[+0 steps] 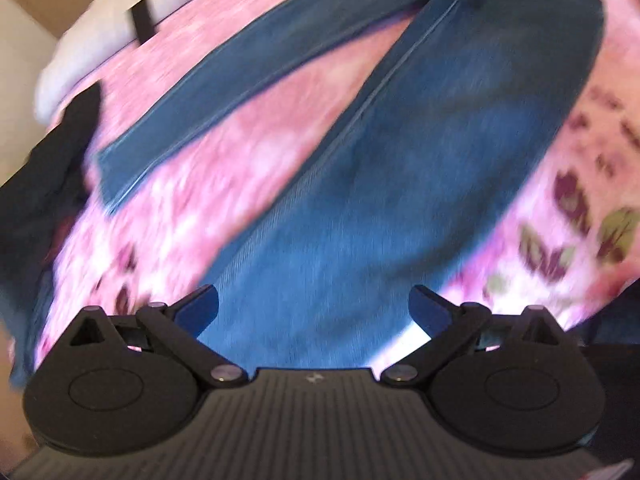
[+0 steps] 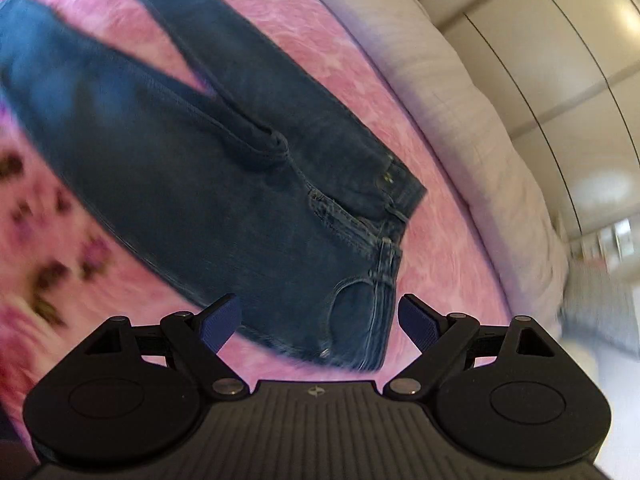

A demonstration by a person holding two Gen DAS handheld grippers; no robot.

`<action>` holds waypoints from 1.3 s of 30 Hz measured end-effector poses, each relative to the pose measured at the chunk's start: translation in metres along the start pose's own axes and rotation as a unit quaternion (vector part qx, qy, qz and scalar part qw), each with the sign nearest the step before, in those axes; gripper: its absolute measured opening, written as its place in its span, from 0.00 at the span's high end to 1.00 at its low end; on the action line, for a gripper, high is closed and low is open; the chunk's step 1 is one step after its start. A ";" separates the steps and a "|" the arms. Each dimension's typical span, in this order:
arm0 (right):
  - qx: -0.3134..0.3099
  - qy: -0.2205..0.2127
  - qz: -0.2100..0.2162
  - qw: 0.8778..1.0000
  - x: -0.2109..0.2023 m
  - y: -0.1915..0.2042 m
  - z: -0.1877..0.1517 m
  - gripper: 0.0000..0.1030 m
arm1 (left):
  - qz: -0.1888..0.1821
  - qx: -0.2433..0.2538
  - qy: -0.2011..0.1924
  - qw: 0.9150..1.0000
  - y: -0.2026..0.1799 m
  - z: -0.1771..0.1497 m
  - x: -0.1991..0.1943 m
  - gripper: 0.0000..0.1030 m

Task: Fold clothes
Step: 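Move both grippers to the jeans waistband and grasp its edge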

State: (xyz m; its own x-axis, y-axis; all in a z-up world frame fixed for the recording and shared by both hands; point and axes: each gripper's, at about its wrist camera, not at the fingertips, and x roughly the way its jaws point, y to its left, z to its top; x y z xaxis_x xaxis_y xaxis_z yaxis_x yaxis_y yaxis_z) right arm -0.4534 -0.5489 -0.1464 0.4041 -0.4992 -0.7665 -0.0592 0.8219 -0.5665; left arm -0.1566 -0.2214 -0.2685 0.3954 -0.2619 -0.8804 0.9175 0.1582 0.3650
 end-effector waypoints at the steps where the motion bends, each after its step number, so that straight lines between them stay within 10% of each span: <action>1: -0.011 -0.007 0.002 1.000 0.013 -0.004 -0.009 0.15 | 0.017 0.004 0.004 1.000 -0.009 -0.006 -0.001 0.08; 14: -0.108 -0.036 0.032 0.993 0.120 0.008 -0.051 0.20 | 0.138 0.136 -0.022 0.981 -0.092 -0.023 0.050 0.24; 19: -0.136 -0.069 0.031 0.988 0.132 0.038 -0.052 0.20 | 0.203 0.197 -0.038 0.958 -0.086 -0.037 0.061 0.32; 25: -0.172 -0.095 0.019 0.980 0.143 0.059 -0.094 0.20 | 0.214 0.116 0.008 0.970 -0.054 -0.048 0.069 0.44; 32: -0.226 -0.122 -0.040 0.966 0.165 0.041 -0.143 0.21 | 0.238 0.139 0.009 0.961 -0.057 -0.045 0.076 0.47; 39: -0.258 -0.154 -0.109 0.947 0.206 0.027 -0.143 0.29 | 0.265 0.141 0.019 0.954 -0.050 -0.035 0.087 0.70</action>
State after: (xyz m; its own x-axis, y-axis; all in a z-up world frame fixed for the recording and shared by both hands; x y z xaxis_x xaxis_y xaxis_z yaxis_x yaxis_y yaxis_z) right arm -0.5022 -0.6688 -0.3623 0.7008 -0.4725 -0.5344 -0.3502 0.4248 -0.8348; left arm -0.1695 -0.2185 -0.3734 0.8101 -0.1817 -0.5574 0.5660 -0.0055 0.8244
